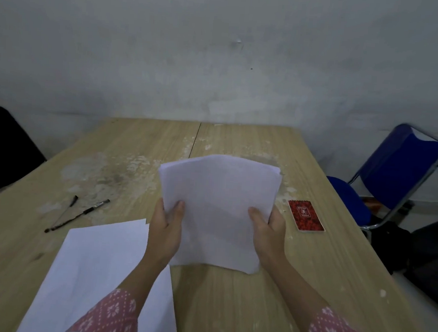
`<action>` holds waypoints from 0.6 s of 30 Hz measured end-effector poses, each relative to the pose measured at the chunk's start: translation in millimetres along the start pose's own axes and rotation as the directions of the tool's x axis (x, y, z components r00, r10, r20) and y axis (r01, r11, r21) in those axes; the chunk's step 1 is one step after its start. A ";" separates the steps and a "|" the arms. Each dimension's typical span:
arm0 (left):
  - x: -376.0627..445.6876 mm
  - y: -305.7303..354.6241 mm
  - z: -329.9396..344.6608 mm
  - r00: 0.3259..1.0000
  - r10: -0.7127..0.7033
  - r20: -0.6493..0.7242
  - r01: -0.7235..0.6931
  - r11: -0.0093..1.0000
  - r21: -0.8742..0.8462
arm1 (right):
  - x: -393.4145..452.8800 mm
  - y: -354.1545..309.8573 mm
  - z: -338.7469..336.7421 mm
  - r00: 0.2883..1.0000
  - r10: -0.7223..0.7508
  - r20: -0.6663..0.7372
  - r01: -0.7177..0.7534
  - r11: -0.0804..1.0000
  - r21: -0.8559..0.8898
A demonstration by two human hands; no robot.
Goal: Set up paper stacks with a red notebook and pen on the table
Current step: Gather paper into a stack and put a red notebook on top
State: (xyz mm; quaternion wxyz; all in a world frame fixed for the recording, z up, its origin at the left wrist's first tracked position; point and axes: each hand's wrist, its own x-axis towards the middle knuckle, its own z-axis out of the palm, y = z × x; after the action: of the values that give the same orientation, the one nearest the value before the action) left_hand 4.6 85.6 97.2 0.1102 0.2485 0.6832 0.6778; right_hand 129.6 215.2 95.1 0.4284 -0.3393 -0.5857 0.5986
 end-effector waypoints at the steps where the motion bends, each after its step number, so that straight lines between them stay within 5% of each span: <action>1: 0.1 -1.8 1.4 1.000 -0.010 -0.007 0.010 1.000 0.001 | 0.8 -0.2 -0.6 1.000 -0.008 -0.001 0.008 1.000 -0.003; 11: 2.0 -21.9 1.6 0.993 -0.111 0.039 0.105 0.985 0.133 | 4.2 22.2 -12.5 0.996 0.065 0.058 -0.056 0.990 -0.131; 18: 17.4 -52.3 -5.1 0.935 -0.321 0.150 0.275 0.924 0.264 | 3.2 67.0 -14.8 0.944 0.329 -0.041 -0.327 0.903 -0.278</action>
State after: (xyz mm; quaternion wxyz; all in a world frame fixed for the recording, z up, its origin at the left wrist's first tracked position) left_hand -22.7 91.8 49.4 0.2462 0.2163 0.7760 0.5389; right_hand 134.0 227.7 27.7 0.2672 -0.4883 -0.6008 0.5738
